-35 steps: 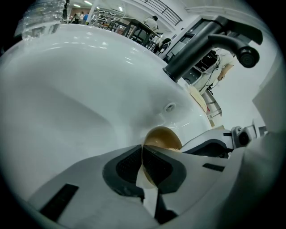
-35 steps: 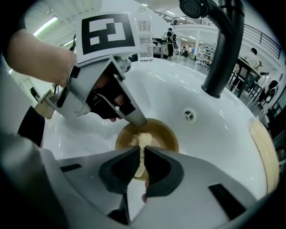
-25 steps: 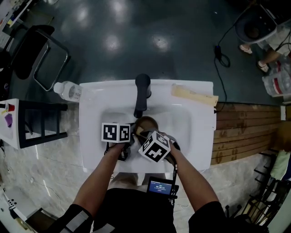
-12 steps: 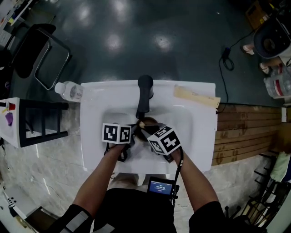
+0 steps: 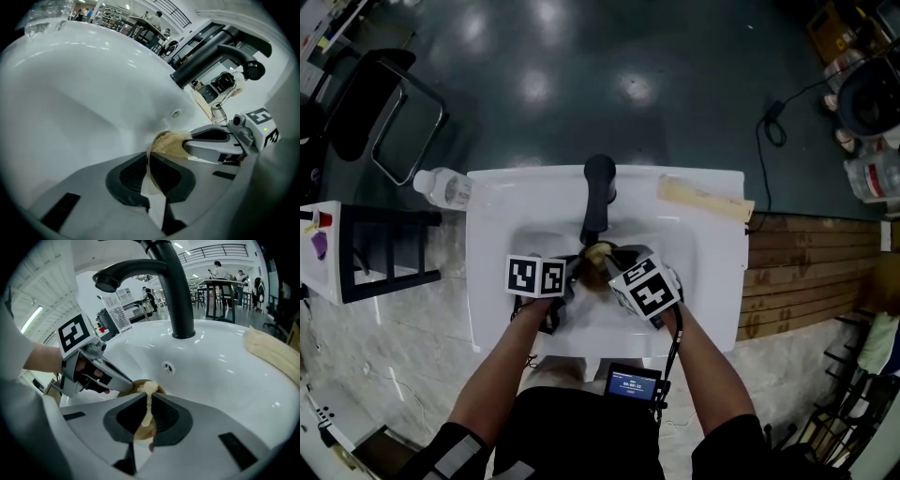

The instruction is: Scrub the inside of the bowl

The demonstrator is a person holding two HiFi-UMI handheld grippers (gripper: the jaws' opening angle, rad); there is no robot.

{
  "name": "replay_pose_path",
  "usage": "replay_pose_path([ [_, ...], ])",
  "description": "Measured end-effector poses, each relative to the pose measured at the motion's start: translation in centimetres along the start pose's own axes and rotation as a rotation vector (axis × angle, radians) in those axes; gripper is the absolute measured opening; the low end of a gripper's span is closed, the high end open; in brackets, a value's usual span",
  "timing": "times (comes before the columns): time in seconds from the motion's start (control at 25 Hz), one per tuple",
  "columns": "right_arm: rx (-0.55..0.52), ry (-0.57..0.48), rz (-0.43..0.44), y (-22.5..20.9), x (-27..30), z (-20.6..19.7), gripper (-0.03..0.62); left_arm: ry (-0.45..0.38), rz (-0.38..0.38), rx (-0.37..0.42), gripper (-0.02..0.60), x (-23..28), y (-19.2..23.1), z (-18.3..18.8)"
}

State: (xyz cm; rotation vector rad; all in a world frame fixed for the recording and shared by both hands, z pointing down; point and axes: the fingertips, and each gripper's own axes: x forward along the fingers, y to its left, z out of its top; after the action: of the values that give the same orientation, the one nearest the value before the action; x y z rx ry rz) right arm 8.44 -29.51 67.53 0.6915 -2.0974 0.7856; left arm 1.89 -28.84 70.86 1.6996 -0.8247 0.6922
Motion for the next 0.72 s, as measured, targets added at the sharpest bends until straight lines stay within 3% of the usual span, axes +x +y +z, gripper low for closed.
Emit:
replay_pose_path([
  [0.32, -0.200, 0.095, -0.067, 0.1, -0.3, -1.1, 0.037, 0.005, 0.041, 0.005, 0.012, 0.1, 0.6, 0.1],
  [0.52, -0.233, 0.144, 0.004, 2.0, -0.3, -2.5, 0.037, -0.004, 0.030, -0.016, 0.012, 0.3, 0.3, 0.3],
  [0.72, -0.199, 0.134, 0.128, 5.1, 0.1, -2.5, 0.037, -0.003, 0.026, -0.033, 0.012, 0.5, 0.2, 0.2],
])
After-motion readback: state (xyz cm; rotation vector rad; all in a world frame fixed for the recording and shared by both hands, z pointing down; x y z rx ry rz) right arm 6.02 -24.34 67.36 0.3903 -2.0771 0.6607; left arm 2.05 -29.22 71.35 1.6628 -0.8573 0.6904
